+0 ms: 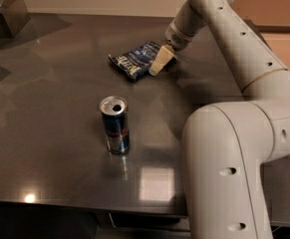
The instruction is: Move blue chip bag near redbull can
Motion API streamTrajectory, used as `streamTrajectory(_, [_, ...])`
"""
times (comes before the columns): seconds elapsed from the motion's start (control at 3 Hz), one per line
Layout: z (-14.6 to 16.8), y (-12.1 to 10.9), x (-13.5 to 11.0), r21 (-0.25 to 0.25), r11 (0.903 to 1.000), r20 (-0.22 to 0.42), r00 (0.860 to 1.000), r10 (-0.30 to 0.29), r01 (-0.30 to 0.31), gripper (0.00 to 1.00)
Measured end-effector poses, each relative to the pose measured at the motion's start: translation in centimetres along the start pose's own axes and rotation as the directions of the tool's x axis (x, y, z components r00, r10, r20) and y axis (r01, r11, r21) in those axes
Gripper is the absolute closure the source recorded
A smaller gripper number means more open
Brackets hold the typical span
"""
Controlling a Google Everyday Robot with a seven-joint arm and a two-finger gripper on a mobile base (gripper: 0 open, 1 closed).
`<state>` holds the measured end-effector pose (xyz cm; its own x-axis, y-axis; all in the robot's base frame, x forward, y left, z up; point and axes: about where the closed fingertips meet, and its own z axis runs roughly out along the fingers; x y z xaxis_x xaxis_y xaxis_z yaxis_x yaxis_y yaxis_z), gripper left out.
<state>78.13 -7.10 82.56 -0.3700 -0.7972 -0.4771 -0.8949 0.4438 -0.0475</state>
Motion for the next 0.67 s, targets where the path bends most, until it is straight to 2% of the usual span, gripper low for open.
streamTrajectory(0.67, [-1.09, 1.35, -0.99, -0.036, 0.9987, 0.039, 0.999, -0.034, 0.035, 0.61])
